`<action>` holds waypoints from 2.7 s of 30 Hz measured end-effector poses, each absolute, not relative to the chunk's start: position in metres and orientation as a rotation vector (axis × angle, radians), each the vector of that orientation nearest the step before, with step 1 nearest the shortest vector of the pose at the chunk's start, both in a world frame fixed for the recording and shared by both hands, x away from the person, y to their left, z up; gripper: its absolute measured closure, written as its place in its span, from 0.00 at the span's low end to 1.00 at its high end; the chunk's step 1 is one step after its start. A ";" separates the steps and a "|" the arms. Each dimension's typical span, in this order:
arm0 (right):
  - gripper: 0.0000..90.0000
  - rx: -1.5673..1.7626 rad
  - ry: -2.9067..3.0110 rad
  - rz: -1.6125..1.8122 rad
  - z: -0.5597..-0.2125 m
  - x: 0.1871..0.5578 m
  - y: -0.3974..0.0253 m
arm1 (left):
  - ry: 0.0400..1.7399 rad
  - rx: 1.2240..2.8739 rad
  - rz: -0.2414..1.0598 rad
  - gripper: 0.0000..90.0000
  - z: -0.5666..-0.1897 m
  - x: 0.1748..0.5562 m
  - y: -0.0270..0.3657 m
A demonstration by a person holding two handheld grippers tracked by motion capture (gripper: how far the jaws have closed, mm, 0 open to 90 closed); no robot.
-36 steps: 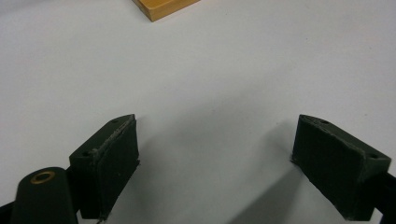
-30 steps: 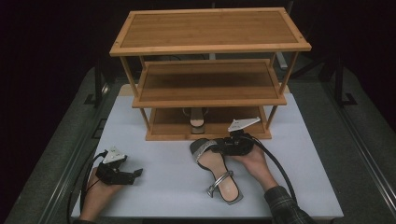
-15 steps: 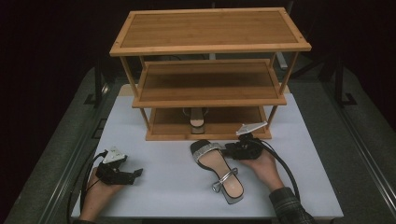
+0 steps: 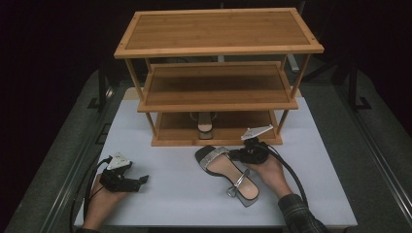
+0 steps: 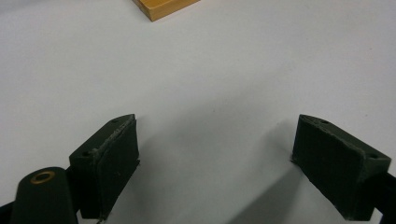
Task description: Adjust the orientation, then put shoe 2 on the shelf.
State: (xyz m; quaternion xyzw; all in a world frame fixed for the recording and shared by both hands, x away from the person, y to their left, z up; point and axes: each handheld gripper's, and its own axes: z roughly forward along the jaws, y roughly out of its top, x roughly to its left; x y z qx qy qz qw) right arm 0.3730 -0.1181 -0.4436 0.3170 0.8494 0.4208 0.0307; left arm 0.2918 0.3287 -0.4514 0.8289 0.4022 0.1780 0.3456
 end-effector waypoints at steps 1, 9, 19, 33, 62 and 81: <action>0.95 0.973 2.613 1.297 -0.444 0.376 -0.116 | 1.044 2.151 0.462 0.15 -0.451 0.292 0.329; 0.93 0.941 2.625 1.316 -0.443 0.392 -0.113 | 1.045 2.151 0.462 0.15 -0.452 0.292 0.329; 0.61 1.061 2.520 1.333 -0.419 0.370 -0.163 | 1.044 2.151 0.463 0.15 -0.452 0.292 0.329; 0.31 1.192 2.450 1.307 -0.413 0.310 -0.220 | 1.043 2.151 0.463 0.15 -0.452 0.292 0.329; 0.17 1.092 2.547 1.196 -0.442 0.273 -0.173 | 1.042 2.154 0.462 0.15 -0.452 0.292 0.329; 0.37 1.092 2.527 1.122 -0.442 0.296 -0.169 | 1.042 2.155 0.464 0.15 -0.452 0.292 0.329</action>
